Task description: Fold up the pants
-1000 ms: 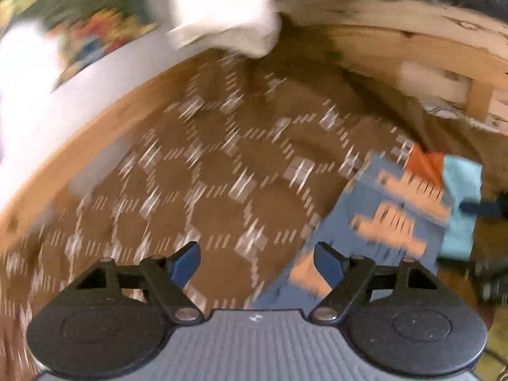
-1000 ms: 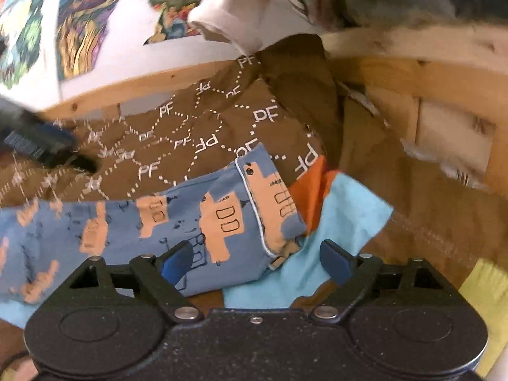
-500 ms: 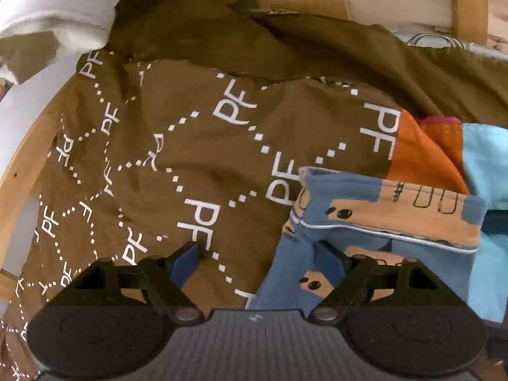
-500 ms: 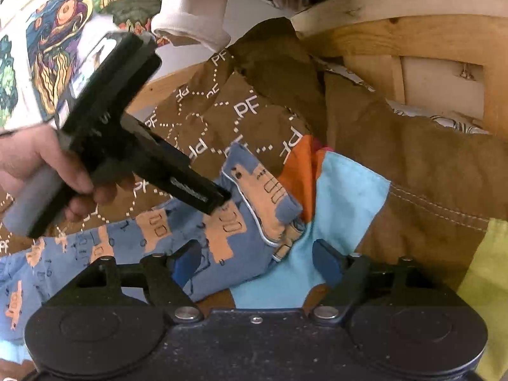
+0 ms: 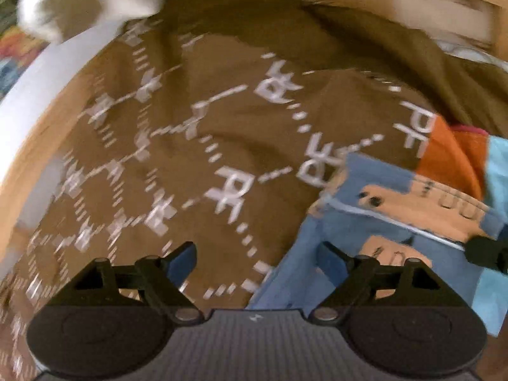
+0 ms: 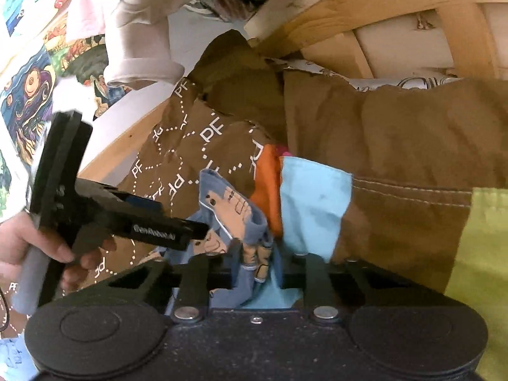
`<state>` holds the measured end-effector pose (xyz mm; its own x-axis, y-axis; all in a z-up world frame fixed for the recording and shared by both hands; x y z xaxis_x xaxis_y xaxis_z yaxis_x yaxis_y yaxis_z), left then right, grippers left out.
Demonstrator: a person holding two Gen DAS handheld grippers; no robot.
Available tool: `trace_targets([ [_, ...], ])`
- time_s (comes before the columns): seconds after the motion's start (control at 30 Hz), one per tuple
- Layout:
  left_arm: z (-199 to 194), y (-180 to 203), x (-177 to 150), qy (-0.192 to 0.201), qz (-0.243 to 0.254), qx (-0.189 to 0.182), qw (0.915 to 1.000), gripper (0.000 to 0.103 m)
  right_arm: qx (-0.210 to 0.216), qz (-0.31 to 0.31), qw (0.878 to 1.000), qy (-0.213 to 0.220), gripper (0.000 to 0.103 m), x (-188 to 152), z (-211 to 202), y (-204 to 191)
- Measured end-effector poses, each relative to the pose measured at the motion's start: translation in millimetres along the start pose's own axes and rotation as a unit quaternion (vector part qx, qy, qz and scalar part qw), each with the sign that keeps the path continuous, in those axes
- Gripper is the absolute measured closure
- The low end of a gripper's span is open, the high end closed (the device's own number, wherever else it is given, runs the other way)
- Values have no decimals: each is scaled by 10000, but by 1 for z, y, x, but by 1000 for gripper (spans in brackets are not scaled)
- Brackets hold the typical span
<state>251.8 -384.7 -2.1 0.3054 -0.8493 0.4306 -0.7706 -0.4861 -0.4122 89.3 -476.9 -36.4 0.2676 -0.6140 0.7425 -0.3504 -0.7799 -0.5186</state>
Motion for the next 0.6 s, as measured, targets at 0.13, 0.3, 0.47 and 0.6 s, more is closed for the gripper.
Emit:
trace_targets([
  [0.13,-25,-23,-9,-179,-1054,-384,9935,16,-187,-900,9954,253,86,-8,-8,-23],
  [0.3,-50,-46,-8,-26,-1824,-1406,9731,16,-156,-2192,9744,479,86,-27,-12,-61],
  [0.47,-53,-33,17,-181,-1731,-1753,9690,21,-191,-2978,9532,493,86,-42,-9,-80],
  [0.6,-46,-13,29,-270,-1602,-1840,9694,20,-214,-3297,9427,458,86,-49,-7,-85],
])
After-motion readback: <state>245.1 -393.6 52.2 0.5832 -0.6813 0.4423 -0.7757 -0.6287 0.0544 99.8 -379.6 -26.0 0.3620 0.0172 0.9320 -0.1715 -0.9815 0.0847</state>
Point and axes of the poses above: each gripper's, at about its wrist camera, not at the fingertips, and z roughly the way its jaws point, y to its right, x to its top, the point moved 3 cm from there along z, roughly the way its jaws point, and after that the axes turned 4 degrees about z, right-handed, at the moved point
